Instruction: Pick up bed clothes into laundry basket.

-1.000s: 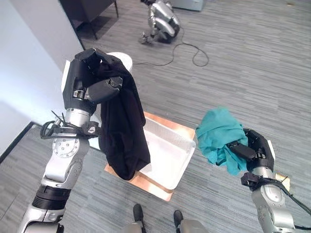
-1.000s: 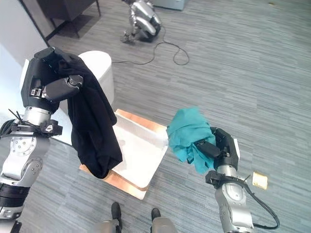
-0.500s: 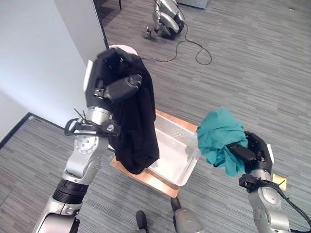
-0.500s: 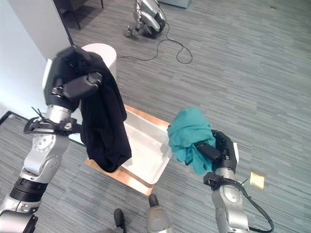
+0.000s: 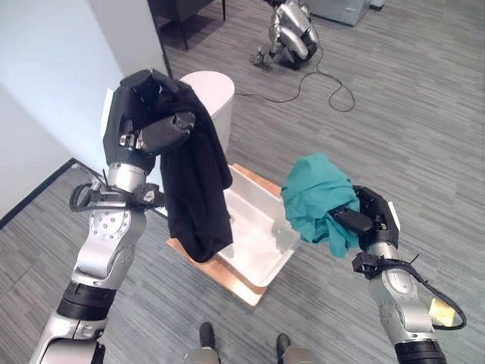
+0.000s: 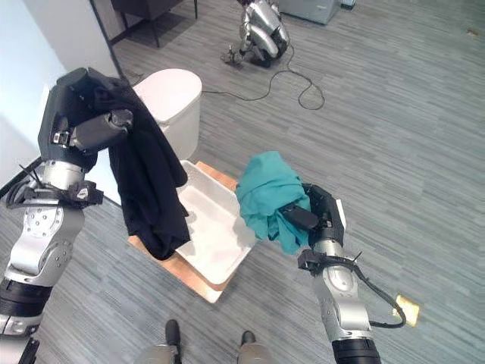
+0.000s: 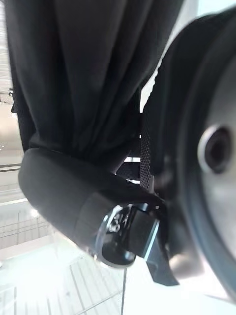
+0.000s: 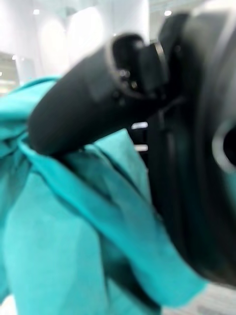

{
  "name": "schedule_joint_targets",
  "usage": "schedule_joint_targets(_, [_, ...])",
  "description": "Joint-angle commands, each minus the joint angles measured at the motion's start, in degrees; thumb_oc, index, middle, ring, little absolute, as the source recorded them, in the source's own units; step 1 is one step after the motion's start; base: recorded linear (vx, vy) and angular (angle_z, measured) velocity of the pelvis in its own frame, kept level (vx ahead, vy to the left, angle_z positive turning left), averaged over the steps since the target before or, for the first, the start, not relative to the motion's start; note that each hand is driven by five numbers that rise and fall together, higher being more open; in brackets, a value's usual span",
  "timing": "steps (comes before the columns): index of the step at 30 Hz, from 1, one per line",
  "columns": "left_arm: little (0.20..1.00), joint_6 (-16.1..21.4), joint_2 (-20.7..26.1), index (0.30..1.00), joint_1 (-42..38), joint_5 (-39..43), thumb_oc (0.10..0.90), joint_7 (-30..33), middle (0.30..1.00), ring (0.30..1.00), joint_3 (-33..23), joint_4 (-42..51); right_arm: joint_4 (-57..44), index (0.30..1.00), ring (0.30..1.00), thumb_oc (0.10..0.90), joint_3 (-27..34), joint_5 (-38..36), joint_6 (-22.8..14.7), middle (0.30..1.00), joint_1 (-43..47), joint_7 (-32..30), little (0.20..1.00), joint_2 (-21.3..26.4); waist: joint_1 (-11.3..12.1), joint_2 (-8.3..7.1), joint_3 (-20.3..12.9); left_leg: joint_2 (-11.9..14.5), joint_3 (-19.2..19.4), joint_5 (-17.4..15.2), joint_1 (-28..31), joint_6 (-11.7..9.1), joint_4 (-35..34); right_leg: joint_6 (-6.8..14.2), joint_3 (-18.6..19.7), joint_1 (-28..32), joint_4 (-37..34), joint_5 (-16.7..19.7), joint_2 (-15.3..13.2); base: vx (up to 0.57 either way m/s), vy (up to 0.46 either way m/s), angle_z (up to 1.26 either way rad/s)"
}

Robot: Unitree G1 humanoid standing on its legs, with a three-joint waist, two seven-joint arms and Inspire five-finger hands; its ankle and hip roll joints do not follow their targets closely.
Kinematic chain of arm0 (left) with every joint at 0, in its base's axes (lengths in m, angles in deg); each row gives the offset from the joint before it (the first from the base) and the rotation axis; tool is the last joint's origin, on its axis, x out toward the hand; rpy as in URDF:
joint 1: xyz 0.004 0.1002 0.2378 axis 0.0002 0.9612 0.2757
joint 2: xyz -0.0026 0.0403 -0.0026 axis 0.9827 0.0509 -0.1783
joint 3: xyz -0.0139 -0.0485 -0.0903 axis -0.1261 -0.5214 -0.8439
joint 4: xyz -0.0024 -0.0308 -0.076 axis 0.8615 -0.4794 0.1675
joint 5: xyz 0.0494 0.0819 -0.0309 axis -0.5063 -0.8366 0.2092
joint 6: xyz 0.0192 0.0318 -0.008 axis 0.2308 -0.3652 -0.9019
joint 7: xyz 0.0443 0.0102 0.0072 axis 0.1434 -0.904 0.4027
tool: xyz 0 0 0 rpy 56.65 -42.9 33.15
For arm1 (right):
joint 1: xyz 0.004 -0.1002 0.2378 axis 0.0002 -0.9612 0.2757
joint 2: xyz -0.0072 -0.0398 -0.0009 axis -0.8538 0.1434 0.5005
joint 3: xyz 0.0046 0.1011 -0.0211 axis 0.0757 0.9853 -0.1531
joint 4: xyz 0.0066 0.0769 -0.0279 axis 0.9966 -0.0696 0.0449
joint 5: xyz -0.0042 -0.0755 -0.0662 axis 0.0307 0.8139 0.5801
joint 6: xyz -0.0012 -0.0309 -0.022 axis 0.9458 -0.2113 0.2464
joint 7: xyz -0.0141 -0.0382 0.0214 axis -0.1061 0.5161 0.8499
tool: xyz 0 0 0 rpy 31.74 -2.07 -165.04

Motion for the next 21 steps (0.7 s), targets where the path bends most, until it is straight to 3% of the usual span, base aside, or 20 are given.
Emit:
schedule_joint_targets(1, [0.300,6.6,1.3,0.300,-8.0,-1.2,0.400,-0.3,0.300,0.300,-3.5,5.0,-6.6,0.300,0.300,0.400,3.4,-1.2,-5.8,0.300,3.0,1.0,0.300,3.0,-2.0,-2.65,-4.1,-2.1,-0.7,1.6,-5.2,-2.8,1.9,0.6,-0.8,7.5,-7.7,2.2,-0.5,-0.23,-0.149,-0.01])
schedule_joint_targets(3, [0.300,6.7,1.0,0.300,-8.4,-1.3,0.400,-0.3,0.300,0.300,-3.4,4.8,-6.5,0.300,0.300,0.400,3.6,-1.7,-6.0,0.300,3.1,0.8,0.300,3.5,-2.2,-2.99,-3.2,-3.1,-2.5,-0.6,-5.9,-2.6,5.7,0.1,-0.8,6.5,-7.3,2.8,-0.4,-0.24,-0.116,0.11])
schedule_joint_targets(5, [0.300,6.9,0.6,0.300,-8.8,-0.9,0.400,-0.8,0.300,0.300,-3.4,5.1,-7.1,0.300,0.300,0.400,3.9,-2.1,-6.1,0.300,2.9,1.0,0.300,3.7,-3.2,-4.03,-3.3,-4.3,-2.7,-5.0,-4.6,-1.8,10.2,-0.3,-1.4,5.1,-7.3,4.1,-1.4,-0.20,-0.072,-0.01])
schedule_joint_targets(7, [0.300,6.9,0.7,0.300,-10.6,-1.0,0.400,-0.4,0.300,0.300,-2.5,4.7,-7.1,0.300,0.300,0.400,4.7,-2.2,-6.3,0.300,2.2,1.1,0.300,3.2,-4.9,-3.45,-5.0,-5.3,-1.8,-9.0,-1.3,-1.4,10.0,-0.2,-2.2,4.3,-7.8,4.1,-1.2,-0.09,0.025,0.12])
schedule_joint_targets(8, [0.300,6.9,0.6,0.300,-10.7,-1.0,0.400,-0.4,0.300,0.300,-2.4,4.7,-7.2,0.300,0.300,0.400,4.8,-2.2,-6.3,0.300,2.1,1.1,0.300,3.2,-4.9,-3.42,-5.0,-5.3,-1.8,-8.9,-1.0,-1.4,9.5,-0.2,-2.2,4.4,-7.8,4.0,-1.1,-0.02,0.069,0.18])
schedule_joint_targets(12, [0.300,7.5,2.2,0.300,-16.7,-2.3,0.400,1.4,0.300,0.300,0.5,1.8,-6.2,0.300,0.300,0.400,6.4,-2.7,-7.2,0.300,1.0,0.0,0.300,2.8,-7.0,-0.98,-7.5,-5.1,-1.0,-6.2,4.3,-1.8,-0.4,0.5,-3.4,4.5,-8.8,4.3,0.2,0.03,0.079,0.20])
schedule_joint_targets(21, [0.300,8.9,9.6,0.300,-27.0,-4.3,0.400,4.8,0.300,0.300,2.9,0.9,-5.2,0.300,0.300,0.400,5.2,-2.3,-7.3,0.300,1.4,0.1,0.300,3.6,-6.8,0.18,-8.4,-5.3,-0.6,-4.8,7.1,-1.9,-3.5,1.1,-4.1,6.3,-9.7,4.9,-0.5,0.00,0.046,0.10])
